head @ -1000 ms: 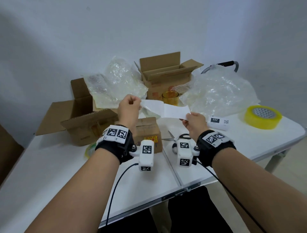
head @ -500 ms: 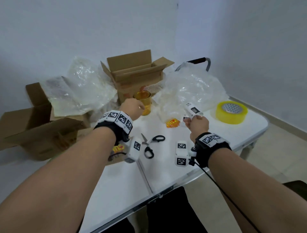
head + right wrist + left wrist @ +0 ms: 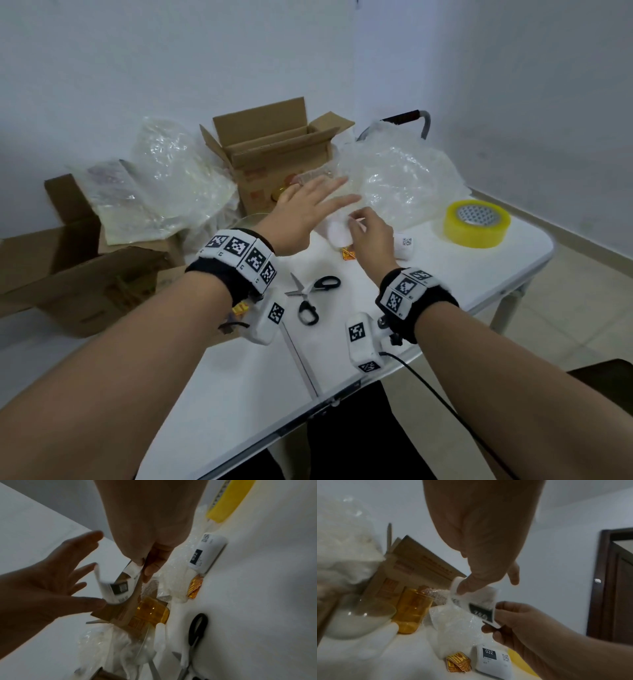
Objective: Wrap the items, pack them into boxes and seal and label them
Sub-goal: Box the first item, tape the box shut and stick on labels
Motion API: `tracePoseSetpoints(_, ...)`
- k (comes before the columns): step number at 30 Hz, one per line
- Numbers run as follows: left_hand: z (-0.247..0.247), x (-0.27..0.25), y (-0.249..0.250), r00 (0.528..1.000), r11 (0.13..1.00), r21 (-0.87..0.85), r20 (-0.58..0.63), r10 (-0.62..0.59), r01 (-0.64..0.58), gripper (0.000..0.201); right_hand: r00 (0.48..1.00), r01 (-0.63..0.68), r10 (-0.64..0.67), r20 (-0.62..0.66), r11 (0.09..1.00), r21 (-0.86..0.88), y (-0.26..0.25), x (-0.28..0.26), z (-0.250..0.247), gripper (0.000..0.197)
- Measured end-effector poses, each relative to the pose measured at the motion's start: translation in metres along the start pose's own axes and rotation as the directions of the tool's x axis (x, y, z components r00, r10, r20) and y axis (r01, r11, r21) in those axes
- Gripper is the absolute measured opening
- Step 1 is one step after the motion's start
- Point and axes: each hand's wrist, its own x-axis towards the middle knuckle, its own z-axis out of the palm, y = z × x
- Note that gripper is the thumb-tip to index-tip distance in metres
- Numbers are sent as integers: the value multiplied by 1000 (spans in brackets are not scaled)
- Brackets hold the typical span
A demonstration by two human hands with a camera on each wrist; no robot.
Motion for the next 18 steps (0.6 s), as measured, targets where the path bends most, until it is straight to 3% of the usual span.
tracePoseSetpoints(3,-7,-15,-2,999,999,41,9,31,-31,94,998,26,-26,55,1000,5,-14,-4,11,11)
tracePoseSetpoints(6,-13,-34,-20,999,1000,-20,-41,-5,4,58,997,-21,23,74,1000,-21,-22,-7,22,7)
tracePoseSetpoints(11,-33,-78,-39,990,987,-125,-90,-113,101,10,968,-108,83,238,990,94,-36,-18,41,25)
tracePoseSetpoints(15,-48,-116,-54,953,910,-354,-122,-276,217,3,884,-145,73,462,982,122,-51,-23,59,41)
tracePoseSetpoints(18,-57,-138,-66,902,821,-479,-122,-414,312,4,815,-275,114,567,939,207,-65,-29,72,43)
